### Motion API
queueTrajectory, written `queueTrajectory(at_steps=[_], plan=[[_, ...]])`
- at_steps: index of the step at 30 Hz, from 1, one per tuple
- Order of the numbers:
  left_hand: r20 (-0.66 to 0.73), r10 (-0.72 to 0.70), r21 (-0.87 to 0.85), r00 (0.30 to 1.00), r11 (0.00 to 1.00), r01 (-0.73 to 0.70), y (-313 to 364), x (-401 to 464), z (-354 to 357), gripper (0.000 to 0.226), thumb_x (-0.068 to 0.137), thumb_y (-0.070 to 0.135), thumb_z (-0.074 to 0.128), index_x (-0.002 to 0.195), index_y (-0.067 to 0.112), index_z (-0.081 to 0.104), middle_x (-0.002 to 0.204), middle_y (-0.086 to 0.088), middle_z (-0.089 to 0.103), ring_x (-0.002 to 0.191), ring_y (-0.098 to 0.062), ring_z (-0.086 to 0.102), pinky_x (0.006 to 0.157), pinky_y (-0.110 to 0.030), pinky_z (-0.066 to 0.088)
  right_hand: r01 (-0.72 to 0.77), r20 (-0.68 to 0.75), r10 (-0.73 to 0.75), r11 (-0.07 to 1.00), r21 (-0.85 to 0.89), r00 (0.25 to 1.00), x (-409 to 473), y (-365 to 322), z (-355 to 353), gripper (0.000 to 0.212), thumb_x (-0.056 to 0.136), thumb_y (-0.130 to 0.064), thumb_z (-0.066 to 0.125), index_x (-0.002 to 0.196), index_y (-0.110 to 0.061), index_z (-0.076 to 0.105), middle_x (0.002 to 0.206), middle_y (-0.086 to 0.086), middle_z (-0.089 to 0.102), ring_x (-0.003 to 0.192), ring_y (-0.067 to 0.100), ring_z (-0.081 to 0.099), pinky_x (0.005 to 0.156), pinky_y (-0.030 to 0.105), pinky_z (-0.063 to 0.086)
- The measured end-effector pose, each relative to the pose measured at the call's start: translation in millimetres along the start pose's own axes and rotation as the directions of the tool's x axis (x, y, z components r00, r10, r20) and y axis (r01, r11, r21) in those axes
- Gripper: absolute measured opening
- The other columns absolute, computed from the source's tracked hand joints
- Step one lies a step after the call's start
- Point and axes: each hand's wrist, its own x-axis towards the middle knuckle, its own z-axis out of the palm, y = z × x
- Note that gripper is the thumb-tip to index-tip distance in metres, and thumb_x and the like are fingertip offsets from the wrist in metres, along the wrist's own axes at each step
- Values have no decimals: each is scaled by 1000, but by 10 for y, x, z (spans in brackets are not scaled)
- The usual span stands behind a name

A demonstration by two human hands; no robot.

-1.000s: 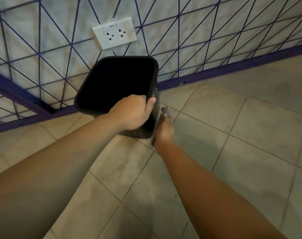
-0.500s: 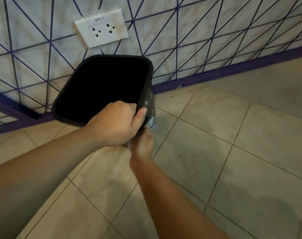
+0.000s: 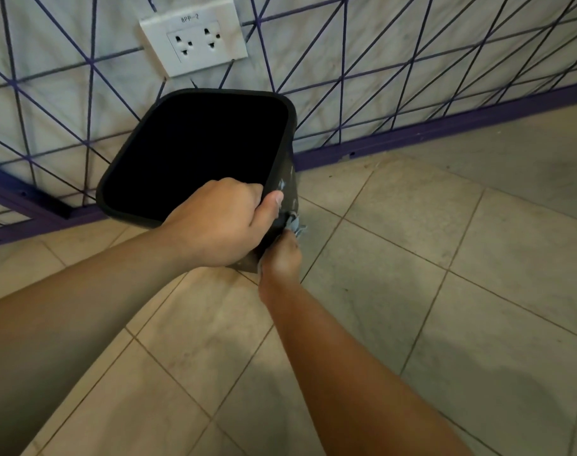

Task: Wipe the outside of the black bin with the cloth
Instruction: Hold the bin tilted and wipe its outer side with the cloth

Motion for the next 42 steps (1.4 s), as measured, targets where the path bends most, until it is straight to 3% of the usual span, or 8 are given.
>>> queueTrajectory(at_steps=[3,8,12,26,30,34,39,42], plan=[[6,2,0,1000,1000,-2,13,-20,-12,48,102,44,30,58,24,37,49,3,41,43,-9,41,47,-31,26,138,67,-138,990,-8,988,-250,159,-34,51,109,-34,36,158,-18,41,152,9,54,139,23,54,114,38,49],[3,-8,18,1000,1000,8,49,-28,-28,49,104,41,30,58,24,36,50,2,41,45,-9,41,47,-31,26,-12,0,12,1000,20,1000,-54,-32,0,46,112,-29,34,153,-14,48,145,14,61,130,28,60,77,20,52],[3,-5,24,1000,1000,5,30,-41,-29,48,103,43,29,59,25,37,49,4,43,44,-8,42,47,-29,25,45,62,-44,999,-13,997,-198,67,-36,48,113,-32,35,157,-17,43,148,7,59,134,21,57,85,15,51],[3,-17,7,1000,1000,17,23,-46,-21,48,103,42,31,59,25,39,50,4,44,45,-9,44,47,-29,28,-9,8,8,999,36,1000,-108,23,127,62,105,-60,37,159,-30,38,157,8,48,139,29,51,104,39,50],[1,-20,7,1000,1000,20,7,-29,-30,50,103,44,31,59,23,41,51,2,45,46,-11,46,48,-31,29,-13,-40,17,996,89,999,-2,97,196,93,82,-82,36,159,-31,37,162,2,44,145,31,45,118,51,42],[2,-16,-6,1000,1000,16,-14,-38,-8,51,102,46,30,60,21,45,52,1,50,48,-13,50,50,-32,34,51,-12,-50,998,22,999,-250,62,91,49,112,-40,37,156,-20,45,148,8,59,134,25,57,105,35,50],[-1,-24,-19,1000,1000,24,-15,-34,-25,51,103,46,30,61,21,46,54,1,51,51,-14,52,52,-35,40,-15,-30,15,1000,-8,999,-136,-4,53,48,113,-36,35,155,-16,46,148,12,58,126,25,59,71,19,49],[6,-29,-18,1000,999,29,-16,-44,-18,51,103,46,30,61,22,45,54,1,51,51,-13,52,52,-34,39,32,-14,-33,998,-61,999,-158,-3,12,44,112,-33,38,151,-16,52,142,10,64,114,17,62,75,20,52]])
